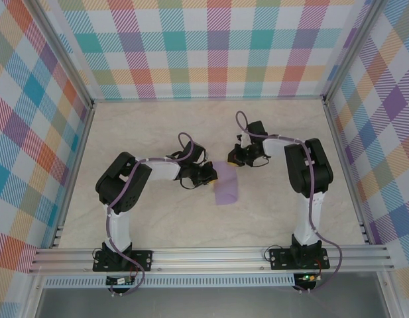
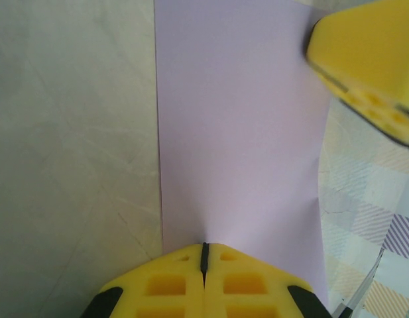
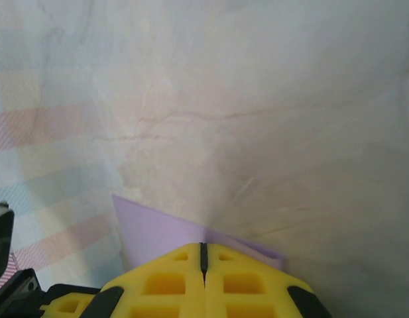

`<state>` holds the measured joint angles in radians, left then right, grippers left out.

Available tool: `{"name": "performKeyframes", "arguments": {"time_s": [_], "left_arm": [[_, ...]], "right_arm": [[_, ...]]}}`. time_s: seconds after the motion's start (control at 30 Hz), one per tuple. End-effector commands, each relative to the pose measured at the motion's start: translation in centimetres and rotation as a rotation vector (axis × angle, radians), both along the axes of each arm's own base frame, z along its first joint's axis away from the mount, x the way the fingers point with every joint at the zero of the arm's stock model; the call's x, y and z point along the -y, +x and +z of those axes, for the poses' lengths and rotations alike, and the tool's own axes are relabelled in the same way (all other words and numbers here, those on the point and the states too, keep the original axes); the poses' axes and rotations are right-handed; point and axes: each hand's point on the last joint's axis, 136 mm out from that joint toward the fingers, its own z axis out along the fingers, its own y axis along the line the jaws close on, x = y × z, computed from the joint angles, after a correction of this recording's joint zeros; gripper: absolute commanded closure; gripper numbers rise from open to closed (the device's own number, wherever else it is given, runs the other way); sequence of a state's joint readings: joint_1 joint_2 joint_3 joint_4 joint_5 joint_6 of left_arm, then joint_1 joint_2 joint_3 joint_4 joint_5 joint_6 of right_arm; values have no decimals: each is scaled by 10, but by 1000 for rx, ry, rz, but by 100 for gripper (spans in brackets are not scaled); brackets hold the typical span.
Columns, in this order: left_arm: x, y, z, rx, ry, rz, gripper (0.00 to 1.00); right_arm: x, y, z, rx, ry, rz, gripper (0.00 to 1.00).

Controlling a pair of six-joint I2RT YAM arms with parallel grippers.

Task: Fold a paper plane with a square sheet of paper (pick it up from the middle)
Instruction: Fold the square sheet of paper in half at the center of the table.

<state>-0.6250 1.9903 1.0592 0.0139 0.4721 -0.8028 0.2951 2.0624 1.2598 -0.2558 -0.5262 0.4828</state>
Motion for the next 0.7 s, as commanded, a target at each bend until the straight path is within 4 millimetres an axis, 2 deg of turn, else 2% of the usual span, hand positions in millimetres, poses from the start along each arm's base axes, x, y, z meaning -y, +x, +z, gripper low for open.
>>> {"name": "performKeyframes", "arguments": {"time_s": [0.0,0.07,0.13,0.2,0.3,0.37,0.47,0.67], "left_arm": [[-121,-126,-123,-456,549,18,100],[-121,-126,-123,-452,548,18,100],[-120,-124,-122,-447,545,19,100],[-119,-123,-121,-443,542,19,100],[-117,-121,-120,-437,536,20,100],[-117,-120,-119,-432,536,21,100],[-117,-119,-119,-428,538,19,100],[-117,-116,-119,-419,543,13,100]], "right_arm": [[37,33,-7,46,-92,-93,100],[45,43,4,74,-116,-108,100],[42,44,21,100,-97,-101,100],[35,35,40,116,-53,-80,100],[19,0,55,96,13,-16,100],[6,-28,53,50,36,35,100],[-9,-60,48,-12,58,87,100],[-22,-92,30,-94,38,148,100]]}}
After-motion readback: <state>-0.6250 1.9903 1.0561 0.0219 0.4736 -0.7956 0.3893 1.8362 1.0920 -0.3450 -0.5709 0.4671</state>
